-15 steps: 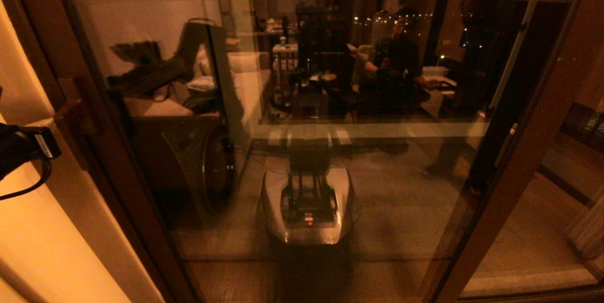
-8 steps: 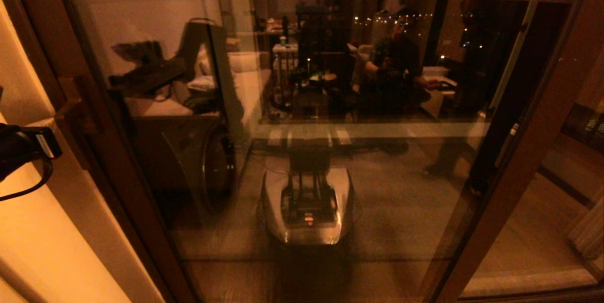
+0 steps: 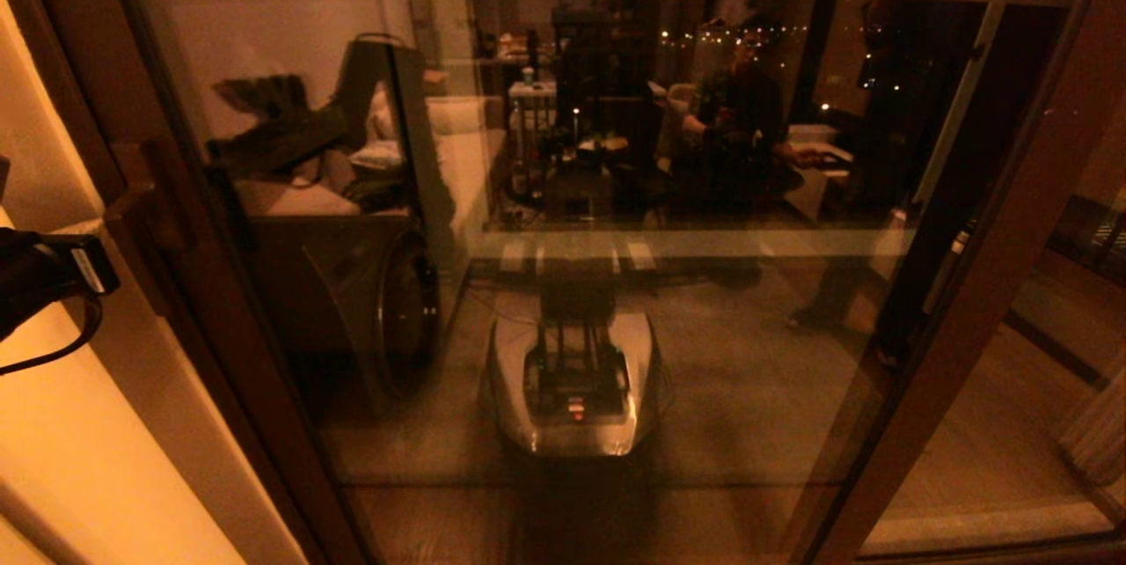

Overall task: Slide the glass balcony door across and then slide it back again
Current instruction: Open the slid door

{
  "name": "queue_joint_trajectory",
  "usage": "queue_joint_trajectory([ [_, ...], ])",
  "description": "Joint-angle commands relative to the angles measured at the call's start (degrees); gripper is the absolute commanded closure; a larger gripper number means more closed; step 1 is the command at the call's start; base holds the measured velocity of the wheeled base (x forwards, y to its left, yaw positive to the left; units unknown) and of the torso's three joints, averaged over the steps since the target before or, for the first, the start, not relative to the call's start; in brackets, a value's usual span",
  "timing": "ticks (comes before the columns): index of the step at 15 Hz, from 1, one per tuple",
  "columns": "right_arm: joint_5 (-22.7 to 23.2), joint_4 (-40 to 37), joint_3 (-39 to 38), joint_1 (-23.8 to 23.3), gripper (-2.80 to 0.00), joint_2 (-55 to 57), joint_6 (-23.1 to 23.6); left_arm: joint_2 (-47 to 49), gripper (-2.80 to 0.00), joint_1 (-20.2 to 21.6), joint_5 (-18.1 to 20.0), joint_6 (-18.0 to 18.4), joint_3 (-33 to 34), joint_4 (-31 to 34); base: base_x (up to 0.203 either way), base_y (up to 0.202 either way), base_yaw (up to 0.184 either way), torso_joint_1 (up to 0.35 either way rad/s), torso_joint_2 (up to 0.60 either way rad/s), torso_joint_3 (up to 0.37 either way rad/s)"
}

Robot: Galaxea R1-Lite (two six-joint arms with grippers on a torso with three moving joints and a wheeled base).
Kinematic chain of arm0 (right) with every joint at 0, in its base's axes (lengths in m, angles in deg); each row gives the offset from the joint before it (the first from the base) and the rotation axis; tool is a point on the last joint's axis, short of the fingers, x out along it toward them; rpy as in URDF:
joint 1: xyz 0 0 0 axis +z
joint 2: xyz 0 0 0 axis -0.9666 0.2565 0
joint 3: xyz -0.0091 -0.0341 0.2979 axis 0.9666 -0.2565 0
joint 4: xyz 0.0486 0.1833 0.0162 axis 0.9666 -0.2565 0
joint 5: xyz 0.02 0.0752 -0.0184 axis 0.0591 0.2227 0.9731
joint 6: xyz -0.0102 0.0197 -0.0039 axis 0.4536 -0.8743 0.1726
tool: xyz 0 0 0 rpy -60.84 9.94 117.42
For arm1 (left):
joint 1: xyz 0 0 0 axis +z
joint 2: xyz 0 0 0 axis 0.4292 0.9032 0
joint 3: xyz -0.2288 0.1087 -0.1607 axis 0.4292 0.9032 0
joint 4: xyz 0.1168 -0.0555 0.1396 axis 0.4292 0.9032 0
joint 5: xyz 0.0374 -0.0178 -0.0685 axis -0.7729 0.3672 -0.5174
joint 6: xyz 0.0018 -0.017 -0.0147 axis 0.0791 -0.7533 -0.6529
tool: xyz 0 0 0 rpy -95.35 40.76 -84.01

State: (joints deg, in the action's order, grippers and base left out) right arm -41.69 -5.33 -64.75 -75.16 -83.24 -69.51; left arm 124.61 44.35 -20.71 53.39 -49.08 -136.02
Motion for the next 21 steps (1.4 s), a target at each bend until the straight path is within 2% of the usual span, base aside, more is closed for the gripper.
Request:
queue_joint_trajectory([
  [1,0.01,-0.02,0.0,0.02,0.0,0.09,0.02,-0.29,0.0,-0.12,0.3,0.05,0.17,-0.52,0.0,0.0,0.0,0.0,0.0,0.0],
  [14,0.01,-0.02,0.0,0.02,0.0,0.09,0.02,-1.17,0.0,-1.03,0.21,0.14,0.87,-0.52,0.0,0.0,0.0,0.0,0.0,0.0],
  [19,0.01,-0.02,0.0,0.02,0.0,0.09,0.02,-1.99,0.0,-4.31,-0.02,0.27,1.75,-0.51,0.0,0.0,0.0,0.0,0.0,0.0],
  [21,0.01,0.0,0.0,0.02,0.0,0.09,0.02,-1.79,0.0,-6.48,-2.34,0.31,1.43,-0.46,0.0,0.0,0.0,0.0,0.0,0.0],
])
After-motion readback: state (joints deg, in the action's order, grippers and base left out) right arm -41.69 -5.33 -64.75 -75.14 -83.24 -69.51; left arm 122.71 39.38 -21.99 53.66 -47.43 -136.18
